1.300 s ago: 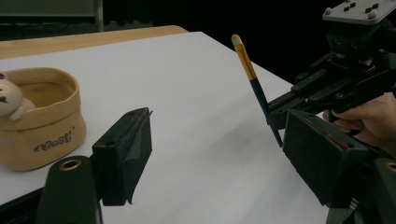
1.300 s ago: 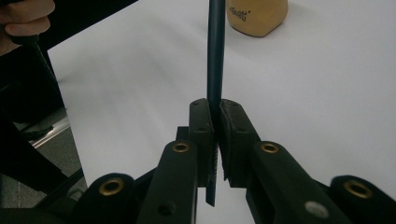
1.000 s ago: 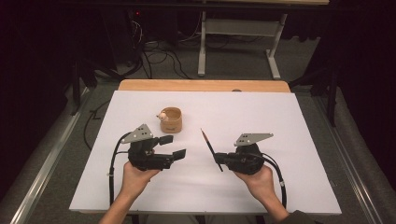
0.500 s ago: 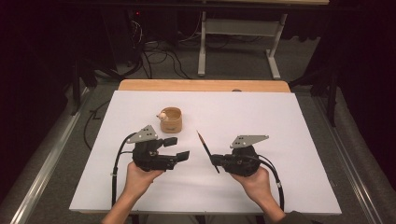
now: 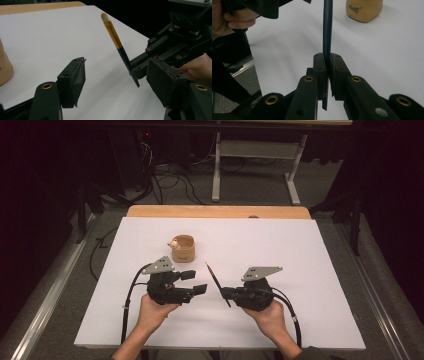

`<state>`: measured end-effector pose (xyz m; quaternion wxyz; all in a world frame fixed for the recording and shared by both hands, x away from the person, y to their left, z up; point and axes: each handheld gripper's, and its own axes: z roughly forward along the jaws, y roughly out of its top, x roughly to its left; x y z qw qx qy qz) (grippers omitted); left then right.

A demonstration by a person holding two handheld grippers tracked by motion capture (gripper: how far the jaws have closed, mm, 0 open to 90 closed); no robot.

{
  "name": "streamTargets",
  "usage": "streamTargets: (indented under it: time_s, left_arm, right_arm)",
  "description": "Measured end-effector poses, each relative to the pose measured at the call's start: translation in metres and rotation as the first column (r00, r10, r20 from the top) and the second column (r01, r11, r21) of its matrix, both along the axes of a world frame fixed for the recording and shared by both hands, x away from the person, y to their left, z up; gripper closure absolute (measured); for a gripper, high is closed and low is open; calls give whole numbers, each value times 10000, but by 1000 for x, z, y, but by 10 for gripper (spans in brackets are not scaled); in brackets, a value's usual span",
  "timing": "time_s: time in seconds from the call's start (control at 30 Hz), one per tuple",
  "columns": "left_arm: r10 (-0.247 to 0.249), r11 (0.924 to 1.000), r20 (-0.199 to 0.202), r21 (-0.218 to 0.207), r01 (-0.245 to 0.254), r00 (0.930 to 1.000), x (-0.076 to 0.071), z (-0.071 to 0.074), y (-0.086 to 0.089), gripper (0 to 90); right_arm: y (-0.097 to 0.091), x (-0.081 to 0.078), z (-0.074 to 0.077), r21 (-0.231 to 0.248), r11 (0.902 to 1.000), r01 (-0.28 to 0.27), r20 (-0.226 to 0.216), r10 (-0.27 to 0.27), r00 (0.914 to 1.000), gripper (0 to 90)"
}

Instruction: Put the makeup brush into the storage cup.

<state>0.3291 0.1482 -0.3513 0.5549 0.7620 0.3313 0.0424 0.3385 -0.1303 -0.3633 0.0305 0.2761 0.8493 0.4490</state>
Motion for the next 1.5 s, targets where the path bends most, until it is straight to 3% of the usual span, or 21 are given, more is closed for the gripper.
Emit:
streamTargets:
  time_s: [0.53, 1.2, 1.5]
  left_arm:
    - [-101, 9999, -95, -87, 100, 9999, 1, -2, -5, 359]
    - [-323, 9994, -274, -99, 320, 9991, 1, -4, -10, 541]
    - [-394, 9992, -388, -71, 392, 9985, 2, -5, -12, 574]
  right_arm:
    - [9, -3, -1, 67, 9997, -236, 64, 236, 9997, 863]
    - [19, -7, -2, 42, 9982, -602, 98, 602, 9981, 863]
    - [21, -8, -2, 58, 9978, -662, 136, 662, 9977, 862]
